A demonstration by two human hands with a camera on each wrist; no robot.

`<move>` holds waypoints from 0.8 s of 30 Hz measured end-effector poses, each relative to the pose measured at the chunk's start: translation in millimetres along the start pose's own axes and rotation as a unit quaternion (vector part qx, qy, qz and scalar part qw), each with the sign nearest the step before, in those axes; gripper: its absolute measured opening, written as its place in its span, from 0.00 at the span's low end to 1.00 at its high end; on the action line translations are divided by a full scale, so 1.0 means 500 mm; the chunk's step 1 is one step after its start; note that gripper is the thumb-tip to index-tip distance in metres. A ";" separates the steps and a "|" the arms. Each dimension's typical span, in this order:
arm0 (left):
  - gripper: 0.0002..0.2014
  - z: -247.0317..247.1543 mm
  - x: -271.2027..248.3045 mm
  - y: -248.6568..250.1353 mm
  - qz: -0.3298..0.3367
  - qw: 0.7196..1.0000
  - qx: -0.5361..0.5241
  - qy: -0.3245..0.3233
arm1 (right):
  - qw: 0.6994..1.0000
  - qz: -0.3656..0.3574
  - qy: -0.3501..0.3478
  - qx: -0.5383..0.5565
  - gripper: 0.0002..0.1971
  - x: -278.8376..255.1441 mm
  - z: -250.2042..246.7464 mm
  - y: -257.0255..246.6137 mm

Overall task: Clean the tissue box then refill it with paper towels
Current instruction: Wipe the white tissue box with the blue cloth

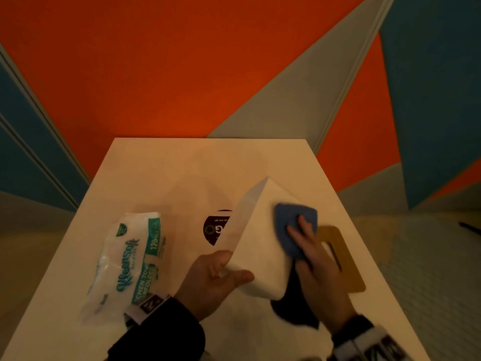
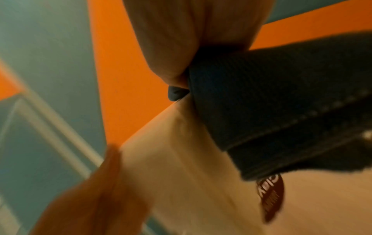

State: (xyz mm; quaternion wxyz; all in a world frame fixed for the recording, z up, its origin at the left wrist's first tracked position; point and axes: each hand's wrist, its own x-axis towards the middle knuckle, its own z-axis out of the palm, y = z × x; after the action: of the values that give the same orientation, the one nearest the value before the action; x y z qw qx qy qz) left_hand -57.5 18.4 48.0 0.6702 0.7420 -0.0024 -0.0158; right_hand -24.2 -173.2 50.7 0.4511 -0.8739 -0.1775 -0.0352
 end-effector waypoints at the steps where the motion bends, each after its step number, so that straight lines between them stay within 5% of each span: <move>1: 0.10 -0.002 0.000 0.000 0.017 0.999 0.032 -0.009 | 0.998 0.050 0.035 0.030 0.24 0.023 -0.010 0.001; 3: 0.12 0.002 0.000 0.005 0.047 0.995 0.076 -0.040 | 0.971 0.141 0.087 0.173 0.21 0.059 -0.042 0.015; 6: 0.20 0.008 0.003 0.014 0.085 0.985 0.125 -0.077 | 0.886 0.188 0.077 0.416 0.20 0.073 -0.068 0.035; 8: 0.29 0.009 0.007 0.017 0.119 0.974 0.170 -0.087 | 0.865 0.189 0.069 0.460 0.20 0.064 -0.073 0.034; 11: 0.15 0.011 0.019 0.038 0.101 0.967 0.187 -0.140 | 0.851 0.177 0.093 0.486 0.19 0.042 -0.068 0.038; 13: 0.16 0.019 0.027 0.062 0.048 0.965 0.181 -0.184 | 0.840 0.194 0.151 0.484 0.18 0.028 -0.058 0.054; 17: 0.36 0.050 0.055 0.085 0.010 0.961 0.198 -0.195 | 0.880 0.201 0.191 0.387 0.13 0.006 -0.037 0.036; 24: 0.13 0.061 0.072 0.087 -0.070 0.989 -0.013 -0.126 | 0.940 0.087 0.138 0.299 0.16 -0.042 0.001 -0.007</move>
State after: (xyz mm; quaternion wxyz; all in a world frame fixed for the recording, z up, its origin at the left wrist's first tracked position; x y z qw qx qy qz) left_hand -21.8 -17.2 87.5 0.6714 0.7236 -0.0344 -0.1563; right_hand -45.1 -176.7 48.4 0.7127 -0.6977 -0.0390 -0.0609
